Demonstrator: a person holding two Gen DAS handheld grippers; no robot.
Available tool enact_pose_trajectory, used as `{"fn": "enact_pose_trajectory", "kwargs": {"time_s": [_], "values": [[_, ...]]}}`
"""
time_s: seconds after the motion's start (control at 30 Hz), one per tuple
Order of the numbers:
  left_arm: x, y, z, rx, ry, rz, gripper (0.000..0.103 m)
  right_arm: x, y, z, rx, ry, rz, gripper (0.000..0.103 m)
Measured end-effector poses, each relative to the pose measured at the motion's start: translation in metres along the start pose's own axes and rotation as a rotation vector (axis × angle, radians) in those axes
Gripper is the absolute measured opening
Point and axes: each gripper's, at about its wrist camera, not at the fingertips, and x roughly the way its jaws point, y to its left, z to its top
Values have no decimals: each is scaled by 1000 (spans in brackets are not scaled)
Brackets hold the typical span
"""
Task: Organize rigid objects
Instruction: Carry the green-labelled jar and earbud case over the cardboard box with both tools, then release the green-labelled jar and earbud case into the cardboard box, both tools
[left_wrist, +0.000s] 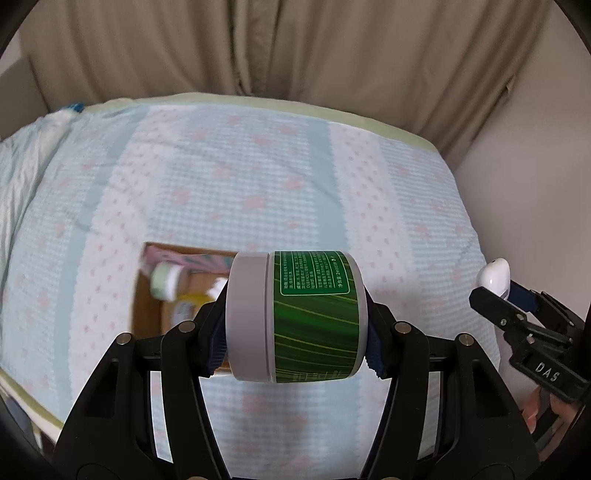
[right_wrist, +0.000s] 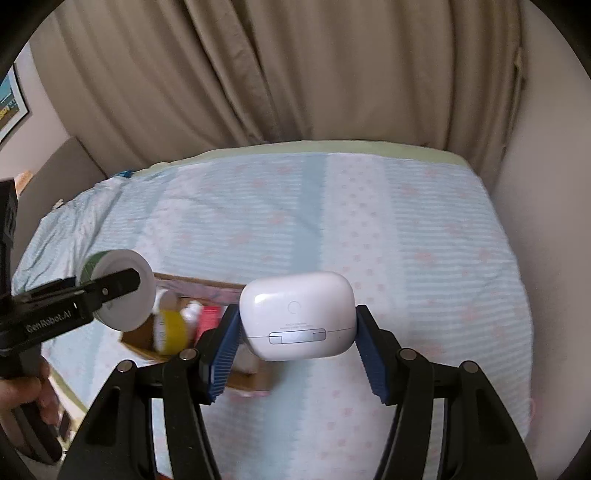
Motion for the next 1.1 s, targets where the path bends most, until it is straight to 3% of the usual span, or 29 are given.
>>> {"fn": "enact_pose_trajectory", "kwargs": {"time_s": [0.27,0.5,0.8,1.1], "values": [[4,101,-6,33,57,-37,55,29,76,-9,119,57,4,56],[54,153,-21,102,168,-40,55,70,111,-27,241,119,-11,56],[130,181,-48,105,278,-53,55,146,125,-54,234,241,-65,56],[168,178,-55,172,322,-42,55,209,120,-69,194,335,-97,56]]}}
